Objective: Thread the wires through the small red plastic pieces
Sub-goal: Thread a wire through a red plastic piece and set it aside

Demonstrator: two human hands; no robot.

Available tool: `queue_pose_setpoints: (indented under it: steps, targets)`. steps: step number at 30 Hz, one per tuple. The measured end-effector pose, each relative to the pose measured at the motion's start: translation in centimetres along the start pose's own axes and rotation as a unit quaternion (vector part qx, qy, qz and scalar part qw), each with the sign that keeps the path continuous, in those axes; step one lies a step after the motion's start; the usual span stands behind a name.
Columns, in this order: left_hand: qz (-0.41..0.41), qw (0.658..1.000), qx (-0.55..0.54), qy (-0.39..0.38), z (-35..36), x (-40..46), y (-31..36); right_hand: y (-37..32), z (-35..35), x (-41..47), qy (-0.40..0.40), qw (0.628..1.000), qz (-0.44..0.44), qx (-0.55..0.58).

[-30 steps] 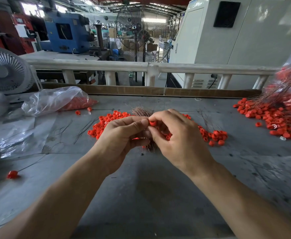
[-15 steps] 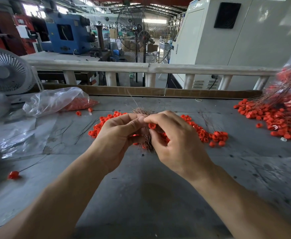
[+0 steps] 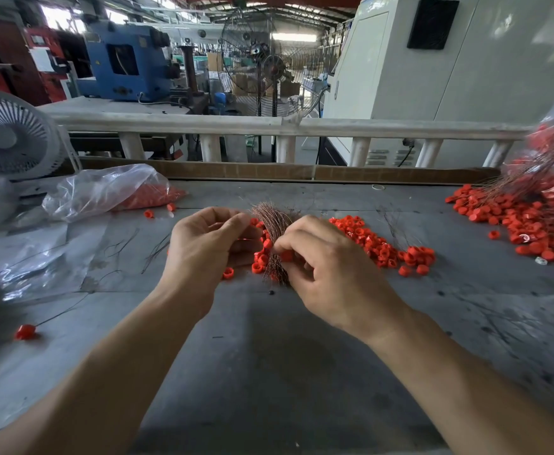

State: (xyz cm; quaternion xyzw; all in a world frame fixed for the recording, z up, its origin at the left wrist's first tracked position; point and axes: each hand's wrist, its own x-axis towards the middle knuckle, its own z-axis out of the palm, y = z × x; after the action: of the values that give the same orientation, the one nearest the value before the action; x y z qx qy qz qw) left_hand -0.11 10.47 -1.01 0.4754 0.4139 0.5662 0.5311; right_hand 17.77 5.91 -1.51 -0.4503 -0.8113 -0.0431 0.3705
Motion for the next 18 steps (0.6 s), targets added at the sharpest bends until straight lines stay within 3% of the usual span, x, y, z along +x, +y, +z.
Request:
queue_pose_setpoints:
  steps: [18]
  targets:
    - [0.003, 0.998, 0.011, 0.067, -0.85, 0.43, 0.15, -0.04, -0.04, -0.18, -0.050, 0.999, 0.010, -0.006]
